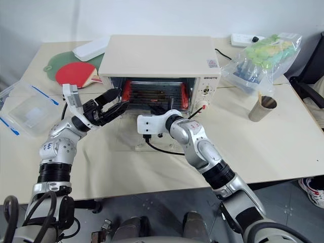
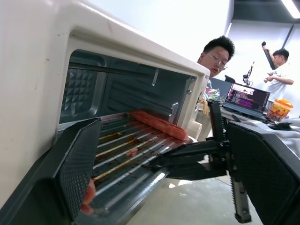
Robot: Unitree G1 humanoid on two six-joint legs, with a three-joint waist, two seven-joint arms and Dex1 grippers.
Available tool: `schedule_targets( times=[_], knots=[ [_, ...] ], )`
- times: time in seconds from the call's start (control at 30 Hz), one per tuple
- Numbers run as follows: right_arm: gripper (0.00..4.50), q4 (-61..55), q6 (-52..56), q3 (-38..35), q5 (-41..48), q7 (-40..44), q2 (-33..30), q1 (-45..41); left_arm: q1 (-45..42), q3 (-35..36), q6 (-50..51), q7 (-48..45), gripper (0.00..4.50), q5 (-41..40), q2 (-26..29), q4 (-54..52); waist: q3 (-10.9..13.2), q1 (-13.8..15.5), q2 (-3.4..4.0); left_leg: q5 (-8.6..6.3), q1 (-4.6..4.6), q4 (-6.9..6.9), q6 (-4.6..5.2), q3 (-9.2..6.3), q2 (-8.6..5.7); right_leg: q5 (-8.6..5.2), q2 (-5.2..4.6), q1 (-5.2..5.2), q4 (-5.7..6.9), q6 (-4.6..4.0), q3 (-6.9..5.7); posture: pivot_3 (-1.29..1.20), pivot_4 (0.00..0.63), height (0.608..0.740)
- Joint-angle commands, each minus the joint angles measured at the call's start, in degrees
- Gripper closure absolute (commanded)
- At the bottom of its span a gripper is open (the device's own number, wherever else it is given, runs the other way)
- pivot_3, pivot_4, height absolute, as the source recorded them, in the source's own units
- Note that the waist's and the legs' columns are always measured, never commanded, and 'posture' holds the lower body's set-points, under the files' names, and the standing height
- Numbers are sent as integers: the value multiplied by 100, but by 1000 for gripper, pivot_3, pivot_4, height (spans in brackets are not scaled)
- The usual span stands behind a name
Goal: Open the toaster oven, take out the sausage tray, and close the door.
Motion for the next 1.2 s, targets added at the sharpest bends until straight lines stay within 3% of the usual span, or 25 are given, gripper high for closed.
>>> schedule_targets(
  times=[0.03, 0.73, 1.2],
  knots=[
    [4463, -540, -110, 116, -25, 67, 67, 71, 50, 175, 130, 18, 0, -120, 141, -311, 0, -2, 0, 0, 0, -1, 0, 0, 0, 0, 0, 0, 0, 0, 0, 0, 150, 740],
    [4463, -1276, -215, 101, -100, 338, -100, 498, 869, 795, 1418, 16, 0, -740, 1003, -1384, 0, 2, 0, 0, 1, -5, 0, -2, 1, 0, 0, -1, 1, 0, 2, 0, 150, 740],
    [4463, -2156, -447, 61, -343, 656, -601, 1032, 1080, 985, 1822, 228, 0, -884, 1099, -1450, 1, 47, 0, 0, 0, -5, 0, -1, 1, 0, 0, -3, 0, 0, 4, 0, 150, 740]
  ],
)
